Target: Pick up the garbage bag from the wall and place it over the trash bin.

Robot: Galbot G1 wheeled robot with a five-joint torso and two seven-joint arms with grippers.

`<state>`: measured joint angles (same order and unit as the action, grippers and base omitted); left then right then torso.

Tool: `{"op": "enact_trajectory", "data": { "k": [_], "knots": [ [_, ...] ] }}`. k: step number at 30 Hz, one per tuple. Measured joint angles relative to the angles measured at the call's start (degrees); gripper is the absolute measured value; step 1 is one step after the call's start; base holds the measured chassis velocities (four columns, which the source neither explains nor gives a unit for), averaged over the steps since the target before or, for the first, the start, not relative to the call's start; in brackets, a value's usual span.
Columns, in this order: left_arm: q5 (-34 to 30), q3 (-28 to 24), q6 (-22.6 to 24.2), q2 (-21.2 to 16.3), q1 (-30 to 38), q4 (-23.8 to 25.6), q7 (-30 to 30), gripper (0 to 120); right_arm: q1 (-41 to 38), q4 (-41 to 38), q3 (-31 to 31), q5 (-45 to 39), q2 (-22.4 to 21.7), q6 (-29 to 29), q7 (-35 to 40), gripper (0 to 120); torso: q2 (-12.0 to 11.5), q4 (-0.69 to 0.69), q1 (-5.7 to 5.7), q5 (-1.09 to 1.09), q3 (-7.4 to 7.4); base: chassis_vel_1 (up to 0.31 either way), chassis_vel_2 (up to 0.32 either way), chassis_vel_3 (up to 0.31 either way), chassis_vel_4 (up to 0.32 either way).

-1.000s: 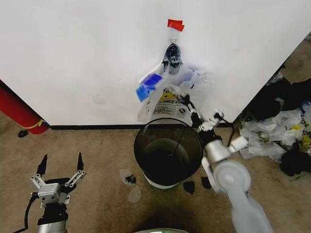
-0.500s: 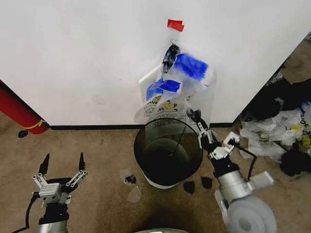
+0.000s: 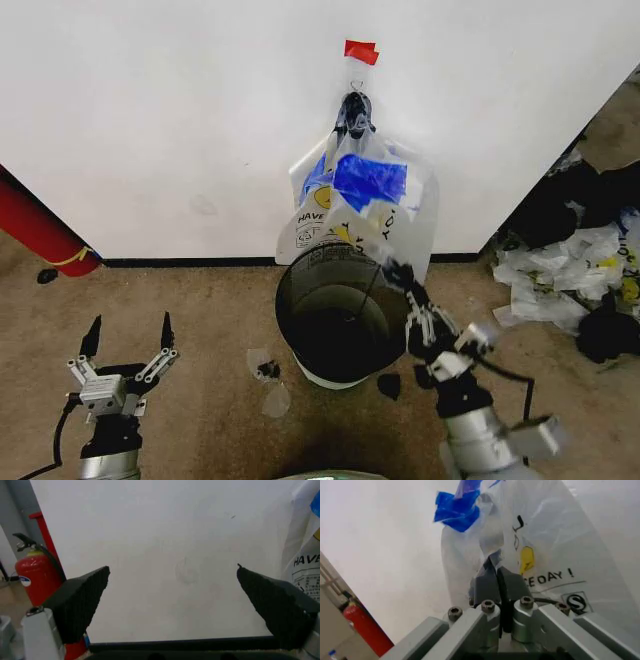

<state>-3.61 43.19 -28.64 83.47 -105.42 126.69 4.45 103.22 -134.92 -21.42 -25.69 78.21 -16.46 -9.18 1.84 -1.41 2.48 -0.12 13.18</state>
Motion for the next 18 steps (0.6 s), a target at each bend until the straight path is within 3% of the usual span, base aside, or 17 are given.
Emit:
{"op": "enact_trajectory", "data": {
  "k": [18],
  "knots": [
    [0.6, -0.9, 0.4, 0.3, 0.5, -1.2, -0.1, 100, 8.8, 4.9, -0.3, 9.6, 1.3, -18.1, -4.2, 0, 0.0, 0.0, 0.0, 0.0, 0.0, 0.0, 0.0, 0.0, 0.0]
  ]
}}
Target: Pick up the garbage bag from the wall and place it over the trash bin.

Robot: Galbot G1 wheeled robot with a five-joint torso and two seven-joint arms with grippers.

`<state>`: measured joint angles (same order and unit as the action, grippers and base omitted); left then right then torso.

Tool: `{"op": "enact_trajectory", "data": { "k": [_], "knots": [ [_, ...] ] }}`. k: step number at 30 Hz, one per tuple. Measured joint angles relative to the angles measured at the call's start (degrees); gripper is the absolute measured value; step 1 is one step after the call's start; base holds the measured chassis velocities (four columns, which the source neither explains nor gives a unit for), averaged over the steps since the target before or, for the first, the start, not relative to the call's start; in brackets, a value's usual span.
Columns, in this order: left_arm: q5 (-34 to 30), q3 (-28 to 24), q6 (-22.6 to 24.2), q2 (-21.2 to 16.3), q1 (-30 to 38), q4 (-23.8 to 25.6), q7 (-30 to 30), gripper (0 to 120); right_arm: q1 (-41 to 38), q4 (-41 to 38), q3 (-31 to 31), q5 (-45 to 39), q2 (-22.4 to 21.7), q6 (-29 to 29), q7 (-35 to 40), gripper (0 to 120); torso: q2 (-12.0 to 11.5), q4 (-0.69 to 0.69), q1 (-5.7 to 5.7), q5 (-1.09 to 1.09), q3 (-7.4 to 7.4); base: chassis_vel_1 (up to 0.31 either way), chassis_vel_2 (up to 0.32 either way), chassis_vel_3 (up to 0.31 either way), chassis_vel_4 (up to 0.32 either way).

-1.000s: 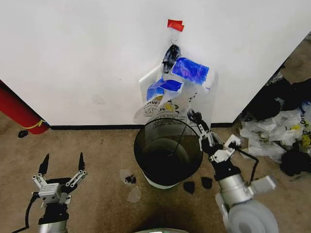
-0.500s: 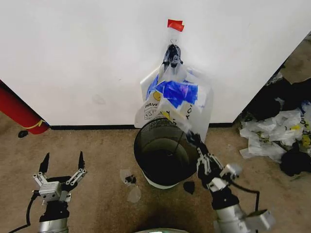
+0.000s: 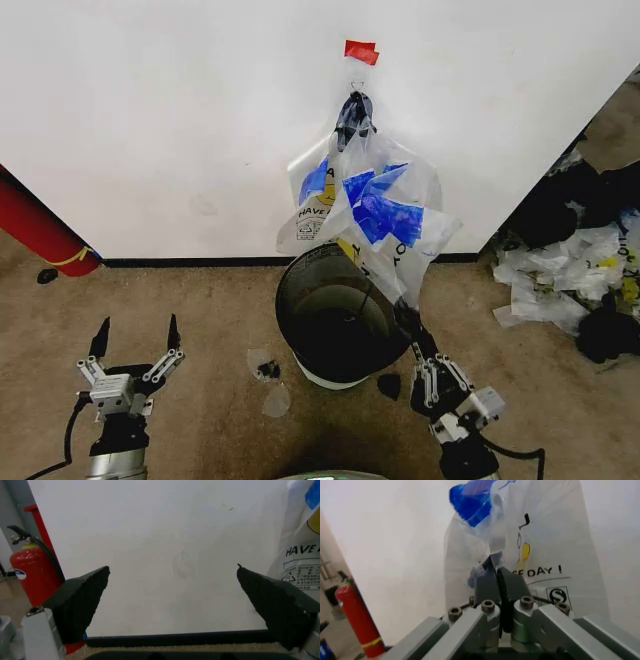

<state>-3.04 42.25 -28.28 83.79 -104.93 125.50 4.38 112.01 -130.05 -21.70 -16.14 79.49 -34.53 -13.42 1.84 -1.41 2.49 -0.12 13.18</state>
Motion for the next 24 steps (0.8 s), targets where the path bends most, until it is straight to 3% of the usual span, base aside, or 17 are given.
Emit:
{"op": "enact_trajectory", "data": {
  "k": [13, 24],
  "knots": [
    [0.2, -0.2, -0.2, 0.4, -0.3, -0.6, 0.0, 100, 4.2, 6.3, -3.7, 5.4, 0.3, -12.2, 0.1, 0, 0.0, 0.0, 0.0, 0.0, 0.0, 0.0, 0.0, 0.0, 0.0],
    [0.6, -0.2, -1.0, 1.5, -0.9, -0.9, 0.0, 100, 5.5, 6.8, -4.2, 7.5, 0.9, -13.1, 2.9, 0, 0.0, 0.0, 0.0, 0.0, 0.01, 0.0, 0.0, 0.0, 0.0]
  ]
}}
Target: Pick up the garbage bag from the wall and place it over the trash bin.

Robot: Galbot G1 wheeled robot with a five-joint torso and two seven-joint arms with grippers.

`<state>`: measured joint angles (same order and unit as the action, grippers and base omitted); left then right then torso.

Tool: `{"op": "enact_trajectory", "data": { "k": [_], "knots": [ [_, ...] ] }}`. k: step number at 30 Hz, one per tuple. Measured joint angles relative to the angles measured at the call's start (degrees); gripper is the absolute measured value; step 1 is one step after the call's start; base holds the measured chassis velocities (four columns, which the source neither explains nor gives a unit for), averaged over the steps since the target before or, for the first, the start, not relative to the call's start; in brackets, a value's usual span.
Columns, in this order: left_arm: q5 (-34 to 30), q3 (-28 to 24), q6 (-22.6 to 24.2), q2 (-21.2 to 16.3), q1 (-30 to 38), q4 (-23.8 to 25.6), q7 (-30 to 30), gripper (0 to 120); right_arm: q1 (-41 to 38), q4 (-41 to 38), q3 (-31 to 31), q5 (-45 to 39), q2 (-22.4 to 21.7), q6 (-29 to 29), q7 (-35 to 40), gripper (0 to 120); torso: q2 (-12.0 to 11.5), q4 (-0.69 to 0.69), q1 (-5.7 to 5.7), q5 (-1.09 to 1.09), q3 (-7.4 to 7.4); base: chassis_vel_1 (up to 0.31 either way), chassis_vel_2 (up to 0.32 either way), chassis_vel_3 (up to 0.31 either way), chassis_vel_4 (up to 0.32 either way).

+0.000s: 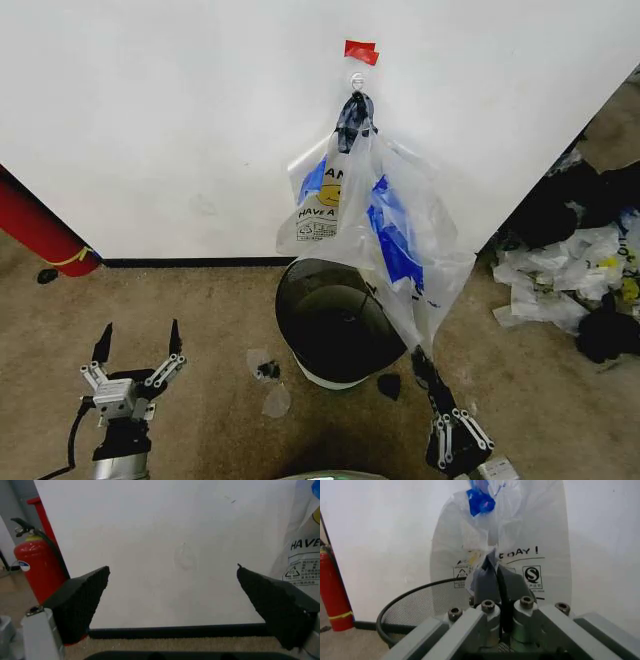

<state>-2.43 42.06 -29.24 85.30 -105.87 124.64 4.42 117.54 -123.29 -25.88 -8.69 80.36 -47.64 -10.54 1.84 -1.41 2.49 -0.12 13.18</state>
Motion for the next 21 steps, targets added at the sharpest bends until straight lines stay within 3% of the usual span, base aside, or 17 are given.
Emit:
{"op": "enact_trajectory", "data": {
  "k": [12, 21],
  "knots": [
    [0.3, 0.7, -1.1, 1.5, -1.2, 0.1, 0.4, 100, 1.6, 0.2, -2.7, 1.5, -3.0, 0.3, -0.9, 0, 0.0, 0.0, 0.0, 0.0, 0.0, 0.0, 0.0, 0.0, 0.0],
    [0.8, 0.6, -1.4, 2.3, -1.3, 0.0, 0.4, 100, 1.0, 0.7, -3.5, -2.9, -4.4, 0.4, -9.9, 0, 0.0, 0.0, 0.0, 0.0, 0.0, 0.0, 0.0, 0.0, 0.0]
  ]
}}
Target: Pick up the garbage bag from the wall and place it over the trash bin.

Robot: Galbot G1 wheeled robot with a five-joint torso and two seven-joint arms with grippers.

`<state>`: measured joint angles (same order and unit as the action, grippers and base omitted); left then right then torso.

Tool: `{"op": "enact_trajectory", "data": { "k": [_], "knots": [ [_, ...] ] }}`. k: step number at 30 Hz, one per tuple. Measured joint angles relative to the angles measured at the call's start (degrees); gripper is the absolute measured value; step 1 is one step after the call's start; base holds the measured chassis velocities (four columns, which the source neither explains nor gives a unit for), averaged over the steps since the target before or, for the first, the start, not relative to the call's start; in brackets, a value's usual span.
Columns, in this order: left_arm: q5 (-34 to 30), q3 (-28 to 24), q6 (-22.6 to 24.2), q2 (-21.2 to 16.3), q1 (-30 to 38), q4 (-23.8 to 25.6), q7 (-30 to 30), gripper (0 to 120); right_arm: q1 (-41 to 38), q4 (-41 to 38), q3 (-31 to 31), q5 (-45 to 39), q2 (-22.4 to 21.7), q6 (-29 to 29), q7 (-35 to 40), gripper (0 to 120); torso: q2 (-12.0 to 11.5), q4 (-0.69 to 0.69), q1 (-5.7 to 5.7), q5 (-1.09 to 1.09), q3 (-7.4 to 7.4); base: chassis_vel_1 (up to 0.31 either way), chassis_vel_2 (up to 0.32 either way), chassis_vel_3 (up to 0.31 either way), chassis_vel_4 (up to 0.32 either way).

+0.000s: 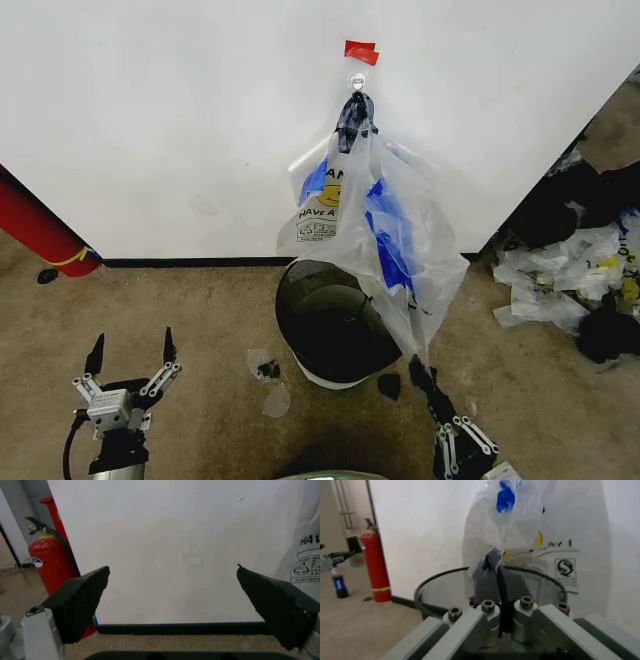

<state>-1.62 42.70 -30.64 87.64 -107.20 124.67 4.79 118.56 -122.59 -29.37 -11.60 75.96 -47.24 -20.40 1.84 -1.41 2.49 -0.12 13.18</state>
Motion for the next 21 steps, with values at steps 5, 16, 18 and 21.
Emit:
{"op": "enact_trajectory", "data": {
  "k": [5, 16, 18, 21],
  "knots": [
    [-0.2, -0.6, 0.5, -0.9, 0.3, 0.9, 0.0, 100, -3.0, -1.4, 1.3, -0.1, 1.1, 0.5, 5.1, 0, 0.0, -0.01, 0.0, 0.0, 0.0, 0.0, 0.0, 0.0, 0.0],
    [-3.0, -7.0, 9.5, -10.9, 2.5, 10.1, 0.0, 100, -14.0, -13.3, 5.7, -2.2, 1.2, 21.3, 13.2, 0, 0.0, 0.0, 0.01, -0.02, 0.0, 0.0, 0.0, 0.0, 0.0],
    [-4.3, -7.3, 11.0, -12.4, 2.9, 11.6, -0.1, 100, -14.1, -13.7, 6.1, -2.3, 1.0, 22.3, 13.1, 0, 0.0, 0.0, 0.01, -0.02, 0.0, 0.0, 0.0, 0.0, 0.0],
    [-11.1, -7.9, 17.1, -17.3, 3.8, 16.2, 0.0, 100, -13.9, -13.8, 6.6, -2.1, 0.8, 23.2, 12.8, 0, 0.0, -0.01, 0.01, -0.02, 0.0, 0.0, 0.0, 0.0, 0.0]
  ]
}}
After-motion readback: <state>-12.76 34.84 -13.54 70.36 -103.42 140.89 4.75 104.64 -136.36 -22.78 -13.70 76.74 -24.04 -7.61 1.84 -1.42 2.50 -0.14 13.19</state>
